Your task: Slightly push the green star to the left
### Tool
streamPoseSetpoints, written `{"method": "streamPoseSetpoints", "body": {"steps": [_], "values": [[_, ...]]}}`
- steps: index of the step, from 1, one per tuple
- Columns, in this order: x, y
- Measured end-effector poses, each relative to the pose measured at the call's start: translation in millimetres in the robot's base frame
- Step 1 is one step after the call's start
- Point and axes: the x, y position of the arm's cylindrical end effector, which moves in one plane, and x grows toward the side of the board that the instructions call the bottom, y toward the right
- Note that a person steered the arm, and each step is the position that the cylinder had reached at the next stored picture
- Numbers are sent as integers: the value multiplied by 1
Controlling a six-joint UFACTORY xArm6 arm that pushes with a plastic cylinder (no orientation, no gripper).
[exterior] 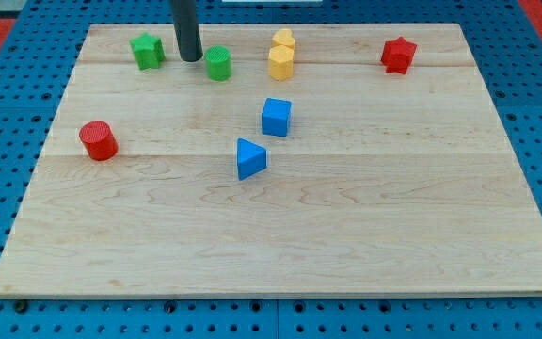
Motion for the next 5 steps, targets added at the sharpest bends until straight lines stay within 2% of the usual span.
{"method": "streamPoseSetpoints", "body": {"steps": [2,5], "values": [[-9,-44],[-9,-57]]}}
